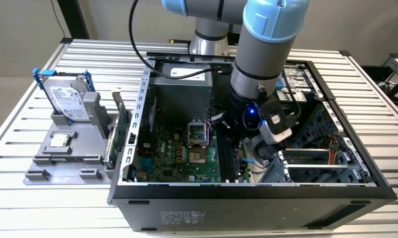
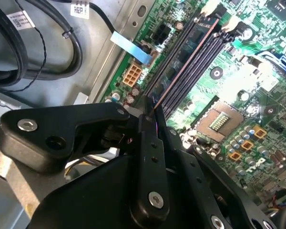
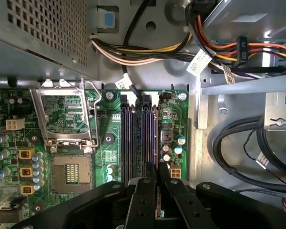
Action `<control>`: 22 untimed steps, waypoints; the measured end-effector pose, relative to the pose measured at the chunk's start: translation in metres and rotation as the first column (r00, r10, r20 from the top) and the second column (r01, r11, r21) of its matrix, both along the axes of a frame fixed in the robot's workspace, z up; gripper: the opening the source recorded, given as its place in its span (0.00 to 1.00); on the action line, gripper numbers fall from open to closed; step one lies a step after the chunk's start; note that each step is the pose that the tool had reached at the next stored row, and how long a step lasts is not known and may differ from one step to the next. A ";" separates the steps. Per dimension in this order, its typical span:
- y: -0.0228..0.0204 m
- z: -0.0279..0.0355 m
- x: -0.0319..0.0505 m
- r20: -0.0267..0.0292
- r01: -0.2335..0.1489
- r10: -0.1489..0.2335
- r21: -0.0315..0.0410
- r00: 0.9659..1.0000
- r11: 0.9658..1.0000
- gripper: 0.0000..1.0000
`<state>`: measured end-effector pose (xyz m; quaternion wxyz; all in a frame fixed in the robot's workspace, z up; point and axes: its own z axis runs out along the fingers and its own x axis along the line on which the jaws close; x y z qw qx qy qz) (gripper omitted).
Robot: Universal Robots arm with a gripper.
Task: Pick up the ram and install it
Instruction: 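Insert the ram into the slot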
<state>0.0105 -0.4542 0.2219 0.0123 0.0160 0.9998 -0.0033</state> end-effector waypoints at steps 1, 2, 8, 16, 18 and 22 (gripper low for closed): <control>0.0000 0.0000 0.0000 0.000 0.007 -0.007 0.000 1.000 1.000 0.00; 0.0000 -0.0001 0.0001 0.000 0.011 -0.011 0.000 1.000 1.000 0.00; -0.0001 -0.0012 0.0010 0.000 0.011 -0.011 0.000 1.000 1.000 0.00; -0.0004 -0.0039 0.0011 0.000 0.018 -0.018 0.000 1.000 1.000 0.00; -0.0004 -0.0041 0.0011 0.000 0.018 -0.018 0.000 1.000 1.000 0.00; -0.0005 -0.0045 0.0011 0.000 0.017 -0.017 0.000 1.000 1.000 0.00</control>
